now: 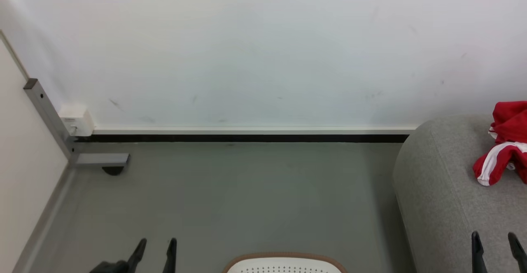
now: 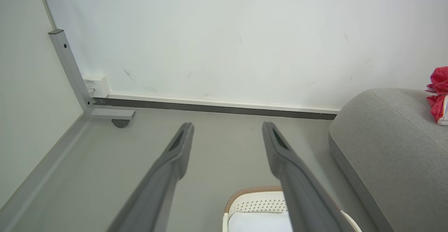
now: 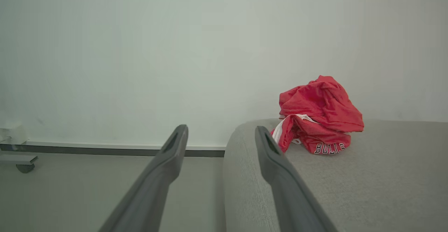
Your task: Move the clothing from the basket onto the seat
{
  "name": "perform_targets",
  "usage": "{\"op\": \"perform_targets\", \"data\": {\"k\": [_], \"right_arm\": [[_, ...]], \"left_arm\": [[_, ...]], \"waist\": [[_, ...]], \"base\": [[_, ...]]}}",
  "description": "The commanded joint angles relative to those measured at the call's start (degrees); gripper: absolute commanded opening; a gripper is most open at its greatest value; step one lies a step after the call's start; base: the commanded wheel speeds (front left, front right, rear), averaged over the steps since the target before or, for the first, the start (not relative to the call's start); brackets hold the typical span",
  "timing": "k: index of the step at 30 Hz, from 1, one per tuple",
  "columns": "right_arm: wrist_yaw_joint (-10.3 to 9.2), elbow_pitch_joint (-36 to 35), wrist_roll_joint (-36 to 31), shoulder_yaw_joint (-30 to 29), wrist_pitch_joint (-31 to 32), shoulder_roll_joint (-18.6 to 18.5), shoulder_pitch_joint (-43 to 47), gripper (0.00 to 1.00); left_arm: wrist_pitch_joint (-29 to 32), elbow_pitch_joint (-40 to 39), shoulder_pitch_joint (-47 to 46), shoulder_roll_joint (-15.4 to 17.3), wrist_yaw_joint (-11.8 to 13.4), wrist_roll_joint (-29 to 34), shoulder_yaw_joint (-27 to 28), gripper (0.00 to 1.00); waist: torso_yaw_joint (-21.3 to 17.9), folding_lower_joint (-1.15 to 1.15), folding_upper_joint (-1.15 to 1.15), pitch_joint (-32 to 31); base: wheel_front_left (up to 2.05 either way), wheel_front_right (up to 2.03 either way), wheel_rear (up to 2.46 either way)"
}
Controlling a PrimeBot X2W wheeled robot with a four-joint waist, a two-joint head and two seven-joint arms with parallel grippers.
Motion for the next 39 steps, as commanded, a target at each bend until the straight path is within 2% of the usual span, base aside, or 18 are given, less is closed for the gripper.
{"op": "perform_targets", "data": {"k": [1,9,30,31,35,39], "right_arm": [[-0.15,0.6,0.0,-0.3,-0.2,0.3,1.4,1.00],[-0.15,2.3,2.8,1.4,-0.2,0.4,2.0,1.00],[-0.15,3.4,1.5,3.9,-0.3,0.4,1.3,1.00],[0.00,3.2,2.0,4.0,-0.1,0.4,1.7,0.00],[0.00,5.1,2.2,4.0,0.4,0.9,2.0,0.00],[0.00,5.8,6.5,3.6,1.8,1.0,0.9,0.00]], "left_arm": [[0.0,0.4,1.9,-0.6,-0.9,1.3,1.6,1.00],[0.0,0.1,3.2,-3.2,-4.0,4.9,5.6,1.00],[0.0,1.7,3.0,-8.3,-9.5,11.4,11.8,1.00],[0.0,1.6,3.0,-8.3,-9.6,11.0,11.7,0.00],[0.1,3.3,3.8,-9.2,-9.7,10.9,11.3,0.00],[1.4,3.5,3.3,-9.6,-10.1,7.1,12.3,0.00]], "waist": [[0.5,0.02,0.00,-0.7],[0.8,0.02,0.00,-0.9],[1.3,0.02,0.00,-1.6],[1.3,0.02,0.00,-1.6],[1.3,0.02,0.00,-1.6],[1.3,0.02,0.00,-1.5]], "base": [[0.00,0.00,0.00],[0.00,0.00,0.00],[0.00,0.00,0.00],[0.00,0.00,0.00],[0.00,0.00,0.00],[0.00,0.00,0.00]]}}
